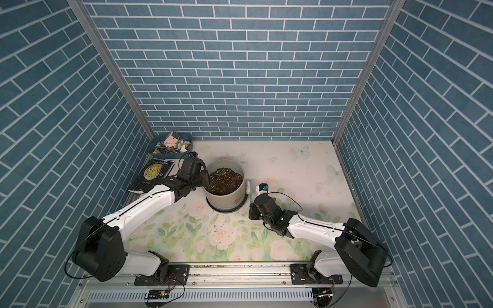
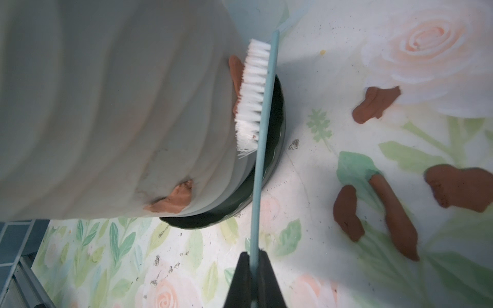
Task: Scrub the dried mud off the ceramic pot
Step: Brush off the soil from the pot.
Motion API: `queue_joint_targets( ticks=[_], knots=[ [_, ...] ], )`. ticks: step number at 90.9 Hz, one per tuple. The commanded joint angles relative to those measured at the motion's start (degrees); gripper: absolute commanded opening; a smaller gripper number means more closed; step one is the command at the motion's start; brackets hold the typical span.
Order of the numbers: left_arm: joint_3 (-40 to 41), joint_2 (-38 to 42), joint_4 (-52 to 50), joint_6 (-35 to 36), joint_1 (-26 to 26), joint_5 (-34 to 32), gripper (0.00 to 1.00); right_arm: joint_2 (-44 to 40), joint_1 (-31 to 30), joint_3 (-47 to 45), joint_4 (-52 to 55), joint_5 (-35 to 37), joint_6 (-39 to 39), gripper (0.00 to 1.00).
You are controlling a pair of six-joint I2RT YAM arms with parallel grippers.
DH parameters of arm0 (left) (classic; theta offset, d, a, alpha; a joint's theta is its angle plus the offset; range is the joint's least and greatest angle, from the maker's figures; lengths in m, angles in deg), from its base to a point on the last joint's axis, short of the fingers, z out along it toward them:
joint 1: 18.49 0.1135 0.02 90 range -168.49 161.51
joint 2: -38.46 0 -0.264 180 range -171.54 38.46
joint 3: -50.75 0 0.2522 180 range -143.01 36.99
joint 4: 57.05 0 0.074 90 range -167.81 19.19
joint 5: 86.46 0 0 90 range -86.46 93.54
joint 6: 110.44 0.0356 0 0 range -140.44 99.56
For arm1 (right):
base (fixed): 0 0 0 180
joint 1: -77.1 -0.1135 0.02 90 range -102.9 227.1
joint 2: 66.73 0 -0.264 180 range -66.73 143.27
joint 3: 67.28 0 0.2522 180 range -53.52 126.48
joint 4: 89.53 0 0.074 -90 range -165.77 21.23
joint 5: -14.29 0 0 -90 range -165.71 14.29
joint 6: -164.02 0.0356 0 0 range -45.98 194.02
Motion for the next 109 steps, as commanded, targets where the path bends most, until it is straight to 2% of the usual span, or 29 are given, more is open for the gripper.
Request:
queue_joint_targets(
  ticks=[1, 35, 49, 61, 75, 93, 95, 101, 109],
  knots=[
    [1.08, 1.12, -1.25, 0.24, 0.41, -0.37, 0.00, -3.37, 0.62, -0.75, -0.81, 1.49, -0.87, 0.00],
    [0.56, 1.24, -1.77, 0.55, 0.41, -0.36, 0.00, -0.38, 1.51, 0.86, 5.64, 4.99, -1.77, 0.00],
    [0.32, 1.40, -2.11, 0.81, 0.40, -0.49, 0.00, 0.70, 1.89, 3.63, 13.05, 11.60, -1.81, 0.00],
    [0.04, 1.49, -2.39, 0.90, 0.41, -0.29, 0.00, 0.02, 1.94, 4.78, 14.13, 10.30, -5.53, 0.00],
    [-0.33, 1.53, -2.38, 0.82, 0.41, -0.20, 0.00, 2.31, 1.90, 8.76, 21.29, 16.59, -5.67, 0.00],
    [-0.45, 1.52, -2.39, 1.05, 0.40, -0.47, 0.00, -2.06, 1.71, 7.54, 14.70, 9.62, -8.50, 0.00],
    [-0.81, 1.25, -2.39, 1.24, 0.40, -0.36, 0.03, -2.17, 1.72, 7.33, 14.09, 9.09, -8.40, 0.00],
    [-2.09, 0.34, -1.98, 1.38, 0.44, -0.32, 0.22, -1.94, 1.56, 6.64, 12.92, 8.22, -7.76, 0.00],
    [-3.93, -1.23, -0.49, 1.68, 0.45, -0.10, 0.38, -1.70, 0.72, 5.12, 11.22, 7.99, -6.81, 0.00]
  ],
)
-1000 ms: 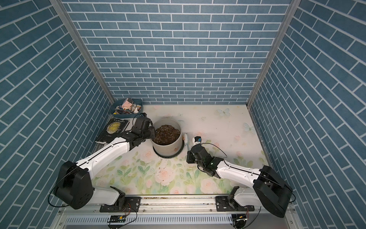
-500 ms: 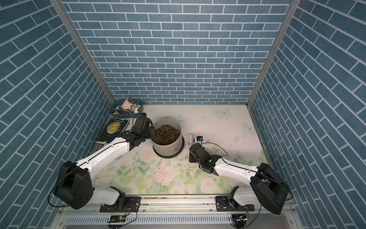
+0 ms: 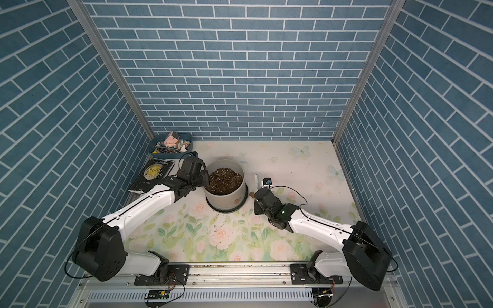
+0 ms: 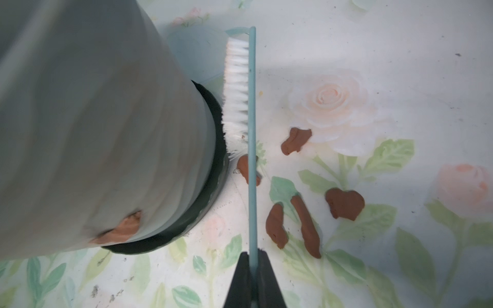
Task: Scrub the dried mud off the ceramic pot
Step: Brush off the soil from the pot, then rotate the pot on the tray.
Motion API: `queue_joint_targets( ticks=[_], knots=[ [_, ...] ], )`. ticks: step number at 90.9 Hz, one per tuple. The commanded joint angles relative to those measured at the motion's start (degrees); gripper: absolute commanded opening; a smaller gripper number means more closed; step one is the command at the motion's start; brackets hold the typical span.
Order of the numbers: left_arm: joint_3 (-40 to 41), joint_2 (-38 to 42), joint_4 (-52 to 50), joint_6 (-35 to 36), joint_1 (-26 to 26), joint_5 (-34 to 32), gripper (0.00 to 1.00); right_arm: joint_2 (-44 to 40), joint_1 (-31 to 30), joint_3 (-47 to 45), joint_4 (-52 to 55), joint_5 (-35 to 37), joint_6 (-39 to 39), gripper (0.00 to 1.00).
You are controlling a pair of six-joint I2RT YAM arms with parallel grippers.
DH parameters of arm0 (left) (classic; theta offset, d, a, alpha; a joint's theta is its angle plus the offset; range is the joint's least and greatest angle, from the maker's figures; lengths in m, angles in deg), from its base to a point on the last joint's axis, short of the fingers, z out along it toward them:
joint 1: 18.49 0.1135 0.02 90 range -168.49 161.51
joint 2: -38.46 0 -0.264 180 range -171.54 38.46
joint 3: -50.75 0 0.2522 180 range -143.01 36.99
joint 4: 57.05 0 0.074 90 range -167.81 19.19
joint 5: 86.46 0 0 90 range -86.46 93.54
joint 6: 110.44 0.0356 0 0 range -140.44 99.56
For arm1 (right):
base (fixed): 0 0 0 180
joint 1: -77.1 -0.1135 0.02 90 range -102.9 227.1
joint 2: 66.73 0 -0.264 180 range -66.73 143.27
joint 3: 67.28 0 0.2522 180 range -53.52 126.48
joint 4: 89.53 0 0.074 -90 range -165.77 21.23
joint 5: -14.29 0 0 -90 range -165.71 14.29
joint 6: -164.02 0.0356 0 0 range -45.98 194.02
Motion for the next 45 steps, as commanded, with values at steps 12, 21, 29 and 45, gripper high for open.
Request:
queue_joint_targets(
  ticks=[12, 21, 29, 45],
  knots=[
    [-5.89, -4.44, 2.08, 0.90, 0.37, 0.01, 0.59, -2.17, -1.04, -5.55, -5.98, -2.99, 1.73, 0.00],
    [-6.95, -6.57, 3.18, 1.36, 0.39, -0.21, 0.63, -3.32, -1.05, -7.70, -7.82, -4.10, 3.15, 0.00],
    [-7.30, -8.04, 3.78, 1.42, 0.45, -0.71, 0.62, -3.89, -1.12, -8.99, -8.60, -4.49, 3.89, 0.00],
    [-7.16, -8.48, 3.32, 0.98, 0.45, -2.07, 0.46, -4.72, -1.21, -10.14, -8.78, -4.65, 4.48, 0.00]
  ],
)
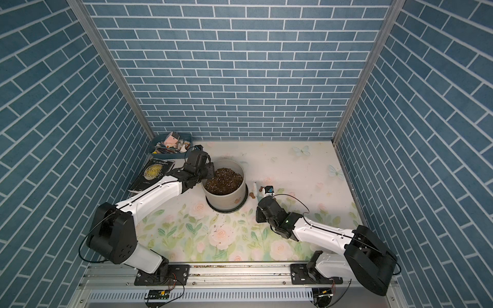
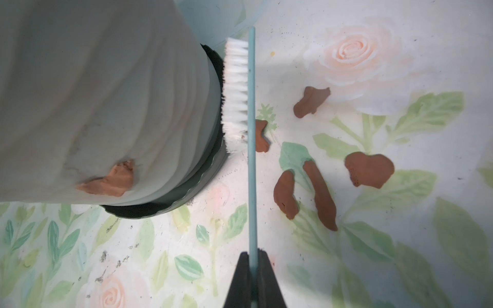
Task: Scrub the dried mud off the ceramic pot
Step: Rotate the pot on the tray.
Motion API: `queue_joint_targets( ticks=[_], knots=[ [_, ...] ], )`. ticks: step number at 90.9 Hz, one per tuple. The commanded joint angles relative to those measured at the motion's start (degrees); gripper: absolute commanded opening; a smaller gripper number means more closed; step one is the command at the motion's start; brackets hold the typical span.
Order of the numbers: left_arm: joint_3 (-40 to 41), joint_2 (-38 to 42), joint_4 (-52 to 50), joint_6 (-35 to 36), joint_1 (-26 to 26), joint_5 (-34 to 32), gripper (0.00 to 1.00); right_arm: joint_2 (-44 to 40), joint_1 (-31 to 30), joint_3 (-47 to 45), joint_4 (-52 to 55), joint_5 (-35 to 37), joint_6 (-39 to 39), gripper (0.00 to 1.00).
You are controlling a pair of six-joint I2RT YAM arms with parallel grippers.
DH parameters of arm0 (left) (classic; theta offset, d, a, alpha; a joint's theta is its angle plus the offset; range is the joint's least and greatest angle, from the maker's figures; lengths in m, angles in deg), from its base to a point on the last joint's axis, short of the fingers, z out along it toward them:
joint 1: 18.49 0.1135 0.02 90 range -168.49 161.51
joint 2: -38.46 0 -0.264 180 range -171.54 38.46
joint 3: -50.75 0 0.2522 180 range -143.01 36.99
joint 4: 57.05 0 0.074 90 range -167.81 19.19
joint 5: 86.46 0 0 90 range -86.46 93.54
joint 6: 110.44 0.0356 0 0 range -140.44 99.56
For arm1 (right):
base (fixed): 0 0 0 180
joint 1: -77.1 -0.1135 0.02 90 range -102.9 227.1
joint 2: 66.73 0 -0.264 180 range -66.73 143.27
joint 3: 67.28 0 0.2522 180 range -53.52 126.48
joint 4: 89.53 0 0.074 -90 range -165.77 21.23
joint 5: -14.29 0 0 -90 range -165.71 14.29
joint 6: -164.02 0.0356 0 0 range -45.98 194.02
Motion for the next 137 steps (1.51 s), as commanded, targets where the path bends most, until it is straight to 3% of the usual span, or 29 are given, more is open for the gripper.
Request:
queue_joint_targets(
  ticks=[1, 19, 44, 66, 77, 93, 113, 125, 137],
  knots=[
    [-0.59, -0.03, -0.30, 0.12, 0.27, -1.61, 0.45, -1.43, -0.36, -0.77, -1.82, -0.36, 1.69, 0.00],
    [1.14, 2.52, -3.82, -0.71, 0.27, -5.41, 0.26, -1.93, -0.36, -0.80, -1.76, -0.17, 1.79, 0.00],
    [4.85, 8.66, -7.82, -2.46, 0.27, -5.49, 0.00, -2.57, -0.41, -1.38, -1.97, -0.04, 2.30, 0.00],
    [10.35, 14.18, -5.89, -4.95, 0.19, 1.90, 0.00, -2.97, -2.33, -1.52, -1.96, 0.72, 3.22, 0.00],
    [11.45, 14.98, -3.10, -5.57, 0.27, 3.86, 0.32, -2.27, -3.84, -1.65, -1.96, 1.52, 3.83, 0.00],
    [8.84, 12.56, -2.06, -5.10, 0.69, 2.08, 0.49, -1.32, -4.86, -1.38, -2.11, 1.95, 4.25, 0.00],
    [7.23, 9.75, 0.20, -4.12, 1.84, 1.00, 0.52, 1.00, -5.19, -0.77, -2.22, 1.94, 5.38, 0.00],
    [7.56, 8.75, 0.85, -4.09, 3.06, 1.41, 0.47, 2.71, -5.24, 0.38, -0.95, 1.98, 6.52, 0.00],
    [8.16, 9.15, 1.28, -3.93, 3.34, 1.28, 0.36, 3.07, -5.21, 0.34, -1.81, 1.67, 6.72, 0.00]
  ],
)
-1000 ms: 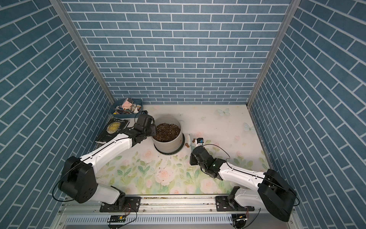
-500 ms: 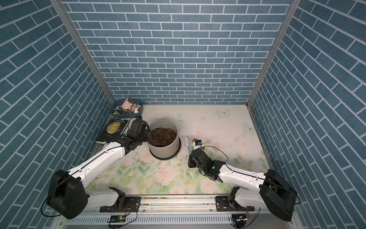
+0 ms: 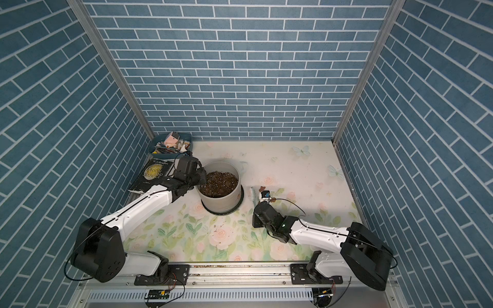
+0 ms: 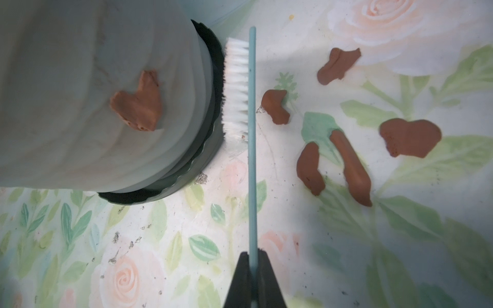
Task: Scrub the dried mud off the ceramic pot
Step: Rotate the pot on the tray, then brush off the soil from the pot.
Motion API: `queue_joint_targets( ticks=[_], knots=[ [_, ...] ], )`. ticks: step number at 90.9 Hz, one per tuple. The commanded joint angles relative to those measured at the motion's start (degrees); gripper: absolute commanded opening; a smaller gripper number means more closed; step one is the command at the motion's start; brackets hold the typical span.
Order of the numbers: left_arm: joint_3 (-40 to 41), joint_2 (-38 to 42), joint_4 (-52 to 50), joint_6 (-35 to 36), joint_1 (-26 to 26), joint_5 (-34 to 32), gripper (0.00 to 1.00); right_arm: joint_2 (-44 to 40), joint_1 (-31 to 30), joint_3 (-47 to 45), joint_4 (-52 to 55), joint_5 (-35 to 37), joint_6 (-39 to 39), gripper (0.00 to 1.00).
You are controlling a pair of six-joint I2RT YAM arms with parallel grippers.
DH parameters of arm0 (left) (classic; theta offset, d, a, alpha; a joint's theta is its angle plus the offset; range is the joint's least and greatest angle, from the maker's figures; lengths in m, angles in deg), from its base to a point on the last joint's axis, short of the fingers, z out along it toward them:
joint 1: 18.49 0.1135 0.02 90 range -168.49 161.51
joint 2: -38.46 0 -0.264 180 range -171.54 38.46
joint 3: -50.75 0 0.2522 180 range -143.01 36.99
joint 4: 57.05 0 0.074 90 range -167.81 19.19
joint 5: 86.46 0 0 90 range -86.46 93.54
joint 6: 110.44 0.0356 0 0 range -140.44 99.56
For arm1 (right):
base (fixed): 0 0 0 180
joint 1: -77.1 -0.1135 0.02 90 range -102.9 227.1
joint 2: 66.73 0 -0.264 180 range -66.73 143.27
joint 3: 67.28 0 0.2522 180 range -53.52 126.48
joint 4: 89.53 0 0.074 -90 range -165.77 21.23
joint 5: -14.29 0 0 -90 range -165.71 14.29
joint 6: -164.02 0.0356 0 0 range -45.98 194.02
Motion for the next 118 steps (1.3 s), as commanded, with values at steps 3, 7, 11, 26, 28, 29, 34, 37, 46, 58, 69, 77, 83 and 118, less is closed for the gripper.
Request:
queue_joint_targets(
  ticks=[3, 7, 11, 26, 28, 29, 34, 37, 46, 58, 69, 77, 83, 118],
  knots=[
    [-0.12, 0.51, 1.12, 0.84, 0.58, -0.41, 0.32, 0.78, -0.43, 1.34, -0.46, 0.71, 1.71, 0.00],
    [0.06, 0.71, 1.06, 0.91, 0.57, -0.53, 0.28, 1.10, -0.45, 1.38, -0.68, 0.46, 1.60, 0.00],
    [0.23, 0.93, 0.87, 1.01, 0.60, -0.61, 0.22, 1.38, -0.47, 1.54, -0.83, 0.39, 1.56, 0.00],
    [0.67, 1.31, -0.29, 1.19, 0.66, -0.88, 0.09, 1.54, -0.35, 1.70, -1.27, 0.05, 1.61, 0.00],
    [0.76, 1.38, -0.38, 1.25, 0.64, -0.89, 0.08, 1.54, -0.36, 1.78, -1.17, 0.19, 1.72, 0.00],
    [0.77, 1.44, -0.49, 1.28, 0.65, -0.89, 0.07, 1.58, -0.35, 1.90, -1.05, 0.29, 1.73, 0.00],
    [0.87, 1.70, -0.79, 1.51, 0.59, -0.94, 0.04, 1.83, -0.21, 2.15, -0.07, 0.73, 1.86, 0.00],
    [0.88, 1.86, -1.08, 1.77, 0.59, -1.03, 0.02, 2.03, -0.10, 2.30, 0.29, 0.86, 2.00, 0.00],
    [0.81, 2.56, -2.00, 2.17, 0.58, -0.71, 0.00, 2.22, 0.60, 2.26, -0.42, -0.11, 1.97, 0.00],
    [1.06, 3.57, -2.97, 2.12, 0.57, 1.27, 0.00, 3.69, 1.19, 3.61, -0.86, -1.72, 1.37, 0.00],
    [2.33, 4.91, -2.39, 1.51, 0.58, 2.91, 0.12, 4.82, 1.16, 4.87, -0.45, -1.72, 0.72, 0.00],
    [3.10, 5.16, -1.34, 1.44, 0.66, 3.23, 0.28, 5.03, 1.21, 5.19, 0.02, -1.22, 0.69, 0.00],
    [3.01, 4.88, -0.81, 1.52, 0.81, 3.09, 0.28, 5.20, 1.26, 5.42, 0.29, -1.02, 0.70, 0.00],
    [2.57, 2.84, 0.81, 2.02, 2.42, 3.90, 0.21, 7.95, 2.36, 7.46, 1.32, -0.04, 0.42, 0.00]
  ],
)
